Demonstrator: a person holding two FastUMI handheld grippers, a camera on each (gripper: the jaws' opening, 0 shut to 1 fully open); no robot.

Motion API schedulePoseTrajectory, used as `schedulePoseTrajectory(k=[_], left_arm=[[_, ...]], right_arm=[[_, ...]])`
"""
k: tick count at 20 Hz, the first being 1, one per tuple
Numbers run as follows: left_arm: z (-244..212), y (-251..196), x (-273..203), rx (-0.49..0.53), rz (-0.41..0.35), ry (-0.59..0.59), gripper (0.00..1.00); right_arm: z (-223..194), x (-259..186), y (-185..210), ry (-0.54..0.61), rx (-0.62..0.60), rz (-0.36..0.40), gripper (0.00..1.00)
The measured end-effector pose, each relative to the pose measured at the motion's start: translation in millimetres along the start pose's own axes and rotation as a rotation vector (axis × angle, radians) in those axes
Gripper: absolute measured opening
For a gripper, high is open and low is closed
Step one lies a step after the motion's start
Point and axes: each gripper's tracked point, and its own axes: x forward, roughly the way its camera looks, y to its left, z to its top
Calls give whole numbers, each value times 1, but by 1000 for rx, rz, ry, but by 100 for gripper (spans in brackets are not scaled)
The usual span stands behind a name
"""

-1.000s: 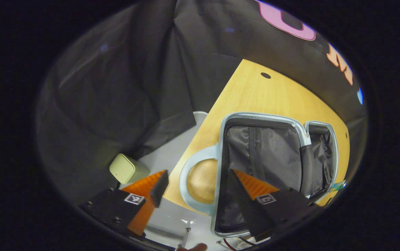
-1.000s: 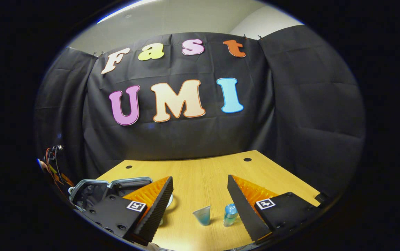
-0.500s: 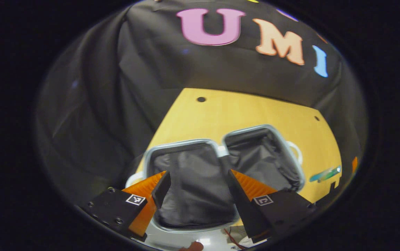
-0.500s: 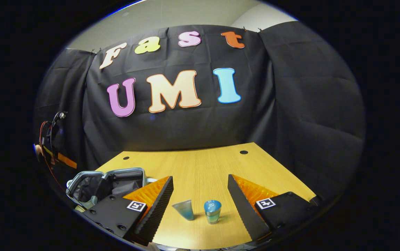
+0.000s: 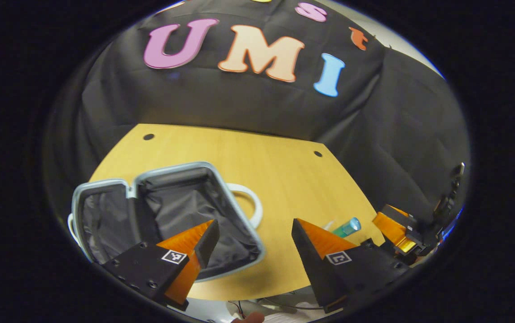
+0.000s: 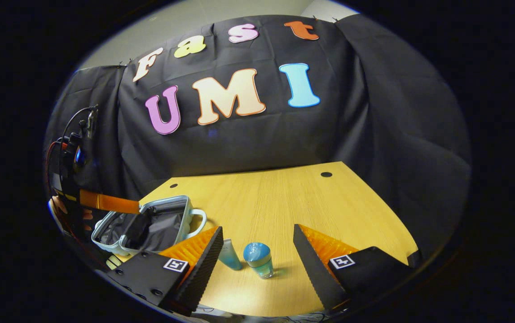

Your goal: First open the suitcase, pack the skin care products into it, and then close the suitcase.

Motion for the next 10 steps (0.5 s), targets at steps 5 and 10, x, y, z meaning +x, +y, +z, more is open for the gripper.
schedulePoseTrajectory(k=[5, 10], left_arm=[[-49, -63, 41, 56, -94, 24, 96], [-81, -82, 77, 55, -112, 20, 96]], right_arm=[[-33, 19, 2, 46, 6, 79, 98], [-63, 31, 3, 57, -34, 146, 98]])
